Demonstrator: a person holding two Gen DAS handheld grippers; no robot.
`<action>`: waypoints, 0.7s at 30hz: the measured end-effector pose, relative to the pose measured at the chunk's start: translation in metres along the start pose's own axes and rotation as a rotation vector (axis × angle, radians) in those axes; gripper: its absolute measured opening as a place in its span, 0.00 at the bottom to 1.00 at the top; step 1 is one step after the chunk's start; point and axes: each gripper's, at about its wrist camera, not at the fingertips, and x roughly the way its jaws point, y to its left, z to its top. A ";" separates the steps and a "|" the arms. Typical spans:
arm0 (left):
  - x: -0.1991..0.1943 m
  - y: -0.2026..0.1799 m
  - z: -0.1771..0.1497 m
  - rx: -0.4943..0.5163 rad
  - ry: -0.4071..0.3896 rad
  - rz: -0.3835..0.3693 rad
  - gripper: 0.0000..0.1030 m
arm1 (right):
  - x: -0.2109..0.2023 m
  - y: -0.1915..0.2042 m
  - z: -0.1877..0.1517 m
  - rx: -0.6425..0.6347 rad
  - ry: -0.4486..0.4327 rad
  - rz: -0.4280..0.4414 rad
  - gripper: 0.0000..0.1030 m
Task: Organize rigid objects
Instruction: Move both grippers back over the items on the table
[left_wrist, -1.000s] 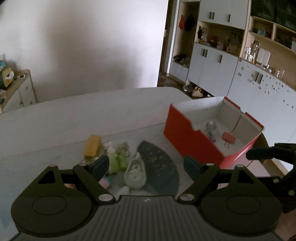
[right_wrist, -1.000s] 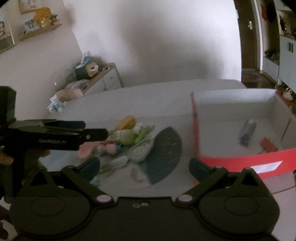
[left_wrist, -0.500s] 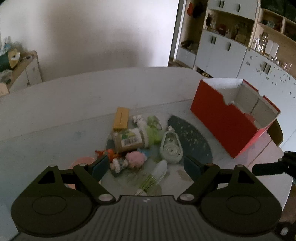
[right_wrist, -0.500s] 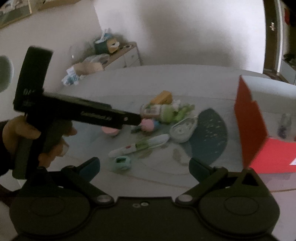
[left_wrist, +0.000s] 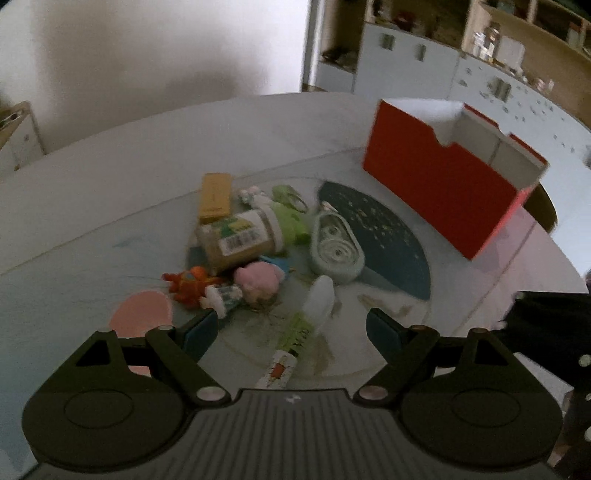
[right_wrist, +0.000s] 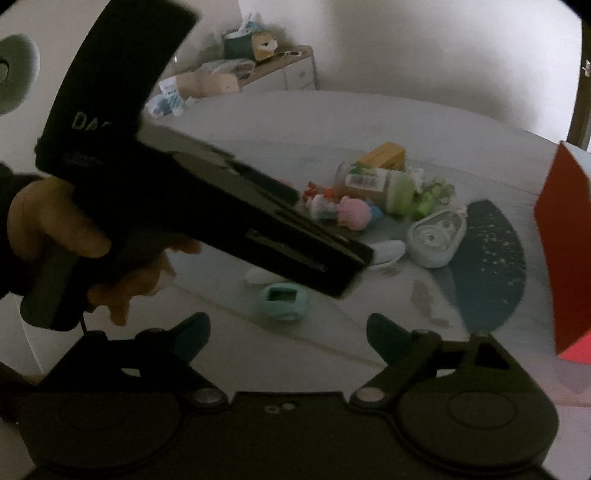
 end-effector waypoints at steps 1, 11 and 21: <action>0.003 -0.001 0.000 0.016 0.003 -0.003 0.85 | 0.003 0.001 0.000 -0.004 0.003 0.001 0.87; 0.031 -0.004 0.004 0.067 0.045 -0.032 0.85 | 0.031 0.012 0.000 -0.044 0.027 -0.005 0.76; 0.041 -0.010 0.002 0.121 0.044 -0.030 0.72 | 0.043 0.015 -0.002 -0.041 0.029 -0.026 0.63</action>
